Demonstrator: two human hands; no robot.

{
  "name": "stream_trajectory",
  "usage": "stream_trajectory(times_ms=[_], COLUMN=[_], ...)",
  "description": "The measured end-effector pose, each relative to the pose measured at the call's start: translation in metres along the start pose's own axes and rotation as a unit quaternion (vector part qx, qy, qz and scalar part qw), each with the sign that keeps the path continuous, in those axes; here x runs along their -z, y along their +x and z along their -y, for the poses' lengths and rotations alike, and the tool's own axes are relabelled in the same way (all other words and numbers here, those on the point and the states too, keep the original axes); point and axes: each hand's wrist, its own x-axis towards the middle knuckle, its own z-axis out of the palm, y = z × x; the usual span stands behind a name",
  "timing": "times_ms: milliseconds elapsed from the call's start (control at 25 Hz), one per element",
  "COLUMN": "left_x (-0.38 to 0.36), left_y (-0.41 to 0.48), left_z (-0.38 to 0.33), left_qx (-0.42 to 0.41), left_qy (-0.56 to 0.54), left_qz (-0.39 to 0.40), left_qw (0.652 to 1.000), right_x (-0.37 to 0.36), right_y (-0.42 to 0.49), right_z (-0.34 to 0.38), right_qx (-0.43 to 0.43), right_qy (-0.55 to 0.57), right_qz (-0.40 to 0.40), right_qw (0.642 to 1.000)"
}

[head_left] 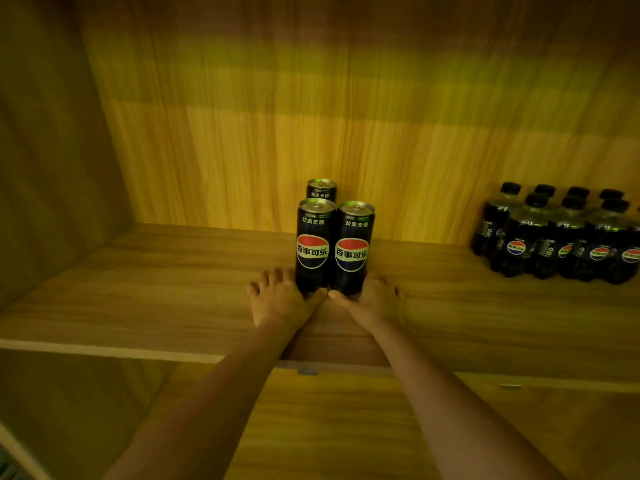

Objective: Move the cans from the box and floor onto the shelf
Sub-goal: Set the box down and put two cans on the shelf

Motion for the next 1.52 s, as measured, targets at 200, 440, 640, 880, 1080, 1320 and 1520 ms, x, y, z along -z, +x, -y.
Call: stream_trajectory(times_ms=[200, 440, 640, 880, 1080, 1320, 1520], left_x=[0.024, 0.093, 0.128, 0.104, 0.018, -0.131, -0.265], left_y=[-0.038, -0.126, -0.193, -0.263, -0.332, -0.413, -0.477], left_z=[0.012, 0.047, 0.077, 0.139, 0.205, 0.275, 0.323], left_qx=[-0.014, -0.126, -0.170, -0.215, -0.216, -0.207, -0.207], left_qy=[-0.046, 0.043, 0.103, 0.085, 0.077, 0.095, 0.087], left_qz=[-0.040, -0.046, -0.050, -0.068, -0.026, 0.049, 0.087], left_qw=[0.998, 0.990, 0.979, 0.970, 0.973, 0.972, 0.971], right_x=[0.022, 0.078, 0.097, 0.043, -0.061, -0.200, -0.318], right_y=[-0.029, -0.111, -0.179, -0.282, -0.365, -0.452, -0.517], right_z=[-0.001, 0.020, 0.052, 0.057, 0.026, -0.047, -0.123], right_qx=[0.047, 0.195, 0.243, 0.243, 0.225, 0.230, 0.224], right_qy=[0.065, -0.053, -0.114, -0.136, -0.148, -0.159, -0.159], right_qz=[-0.035, -0.035, -0.032, -0.001, 0.052, 0.110, 0.155], right_qw=[0.996, 0.979, 0.963, 0.960, 0.962, 0.954, 0.949])
